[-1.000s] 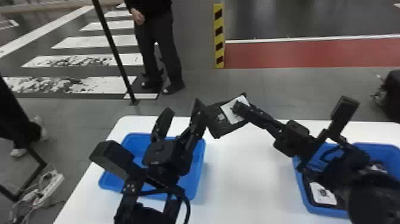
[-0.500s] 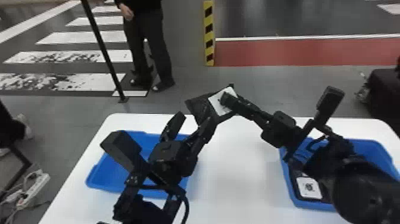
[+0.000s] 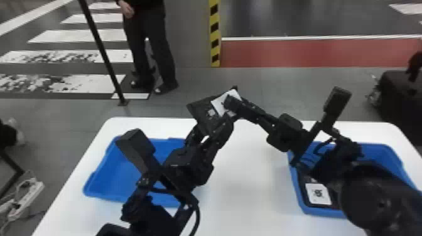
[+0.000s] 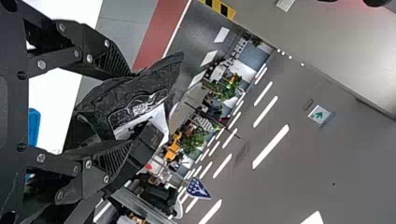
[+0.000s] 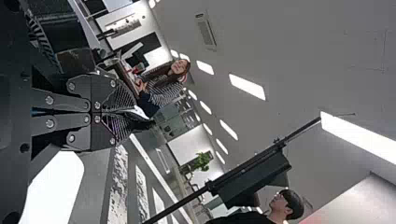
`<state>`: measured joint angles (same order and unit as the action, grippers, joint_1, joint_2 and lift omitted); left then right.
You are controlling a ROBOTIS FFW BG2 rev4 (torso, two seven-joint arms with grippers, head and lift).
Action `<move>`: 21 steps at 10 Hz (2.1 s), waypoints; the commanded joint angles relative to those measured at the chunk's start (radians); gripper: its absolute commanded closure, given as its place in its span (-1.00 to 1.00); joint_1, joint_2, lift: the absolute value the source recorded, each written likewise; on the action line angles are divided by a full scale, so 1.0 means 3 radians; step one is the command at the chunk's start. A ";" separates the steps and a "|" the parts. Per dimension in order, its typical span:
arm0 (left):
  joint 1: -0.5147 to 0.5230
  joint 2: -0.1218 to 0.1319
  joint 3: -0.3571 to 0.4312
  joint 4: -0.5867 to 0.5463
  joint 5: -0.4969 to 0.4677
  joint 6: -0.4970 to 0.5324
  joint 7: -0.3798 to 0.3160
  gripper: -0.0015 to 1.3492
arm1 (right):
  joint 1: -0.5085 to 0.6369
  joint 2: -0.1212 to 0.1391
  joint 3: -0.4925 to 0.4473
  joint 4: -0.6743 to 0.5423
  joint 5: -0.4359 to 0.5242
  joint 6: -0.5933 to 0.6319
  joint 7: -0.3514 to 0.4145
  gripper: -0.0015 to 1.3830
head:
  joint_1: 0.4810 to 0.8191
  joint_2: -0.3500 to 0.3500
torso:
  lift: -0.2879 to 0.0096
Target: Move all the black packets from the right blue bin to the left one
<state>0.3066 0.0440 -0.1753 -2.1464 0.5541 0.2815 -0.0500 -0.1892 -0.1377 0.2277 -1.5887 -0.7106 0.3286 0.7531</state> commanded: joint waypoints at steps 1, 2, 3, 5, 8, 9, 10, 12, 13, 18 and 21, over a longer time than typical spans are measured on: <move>0.0009 -0.0034 -0.0009 0.0000 0.0004 -0.0153 0.0059 0.81 | -0.0008 0.0004 0.0008 -0.0010 0.0016 0.0001 0.0000 0.85 | 0.01 0.28 | 0.20; 0.0025 -0.0075 0.0027 0.0000 -0.0067 -0.0235 0.0064 0.80 | 0.0001 0.0004 0.0008 -0.0001 0.0022 0.0001 0.0000 0.85 | -0.02 0.28 | 0.20; 0.0033 -0.0065 0.0012 0.0000 -0.0113 -0.0349 0.0085 0.80 | 0.0001 0.0004 0.0013 -0.0001 0.0042 0.0001 0.0000 0.85 | -0.06 0.31 | 0.20; 0.0058 -0.0055 -0.0024 0.0000 -0.0149 -0.0546 0.0146 0.80 | 0.0001 0.0004 0.0008 -0.0018 0.0088 -0.0024 0.0000 0.73 | -0.09 0.36 | 0.20; 0.0017 -0.0049 -0.0024 0.0123 -0.0420 -0.0848 0.0320 0.80 | 0.0156 0.0004 -0.0294 -0.0108 0.0640 -0.0097 -0.0051 -1.00 | -0.16 0.37 | 0.20; -0.0081 -0.0075 0.0073 0.0327 -0.0911 -0.0881 0.0494 0.80 | 0.0271 0.0004 -0.0468 -0.0190 0.0865 -0.0057 -0.0087 -0.93 | -0.15 0.35 | 0.20; -0.0212 -0.0126 0.0231 0.0597 -0.1387 -0.0693 0.0545 0.80 | 0.0369 -0.0001 -0.0565 -0.0280 0.0993 -0.0032 -0.0112 -0.93 | -0.09 0.32 | 0.20; -0.0359 -0.0155 0.0380 0.1113 -0.1867 -0.0701 0.0755 0.80 | 0.0442 -0.0006 -0.0595 -0.0427 0.1203 0.0050 -0.0148 -0.93 | 0.14 0.34 | 0.20; -0.0359 -0.0155 0.0426 0.1137 -0.2154 -0.0562 0.0877 0.80 | 0.0475 -0.0006 -0.0595 -0.0443 0.1213 0.0058 -0.0163 -0.93 | 0.21 0.37 | 0.20; -0.0204 -0.0155 0.0533 0.1121 -0.2568 -0.0709 0.0872 -0.81 | 0.0532 -0.0027 -0.0606 -0.0525 0.1218 0.0074 -0.0184 -0.93 | 0.27 0.56 | 0.20; 0.0213 -0.0155 0.0538 0.0548 -0.2036 -0.1225 0.0785 -0.73 | 0.0762 -0.0042 -0.0780 -0.0861 0.1397 0.0132 -0.0383 -0.93 | 0.27 0.50 | 0.20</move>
<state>0.3341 0.0000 -0.0101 -1.9321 -0.1000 -0.0426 0.1862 0.0178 -0.1501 0.0111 -1.8249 -0.3031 0.3673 0.6399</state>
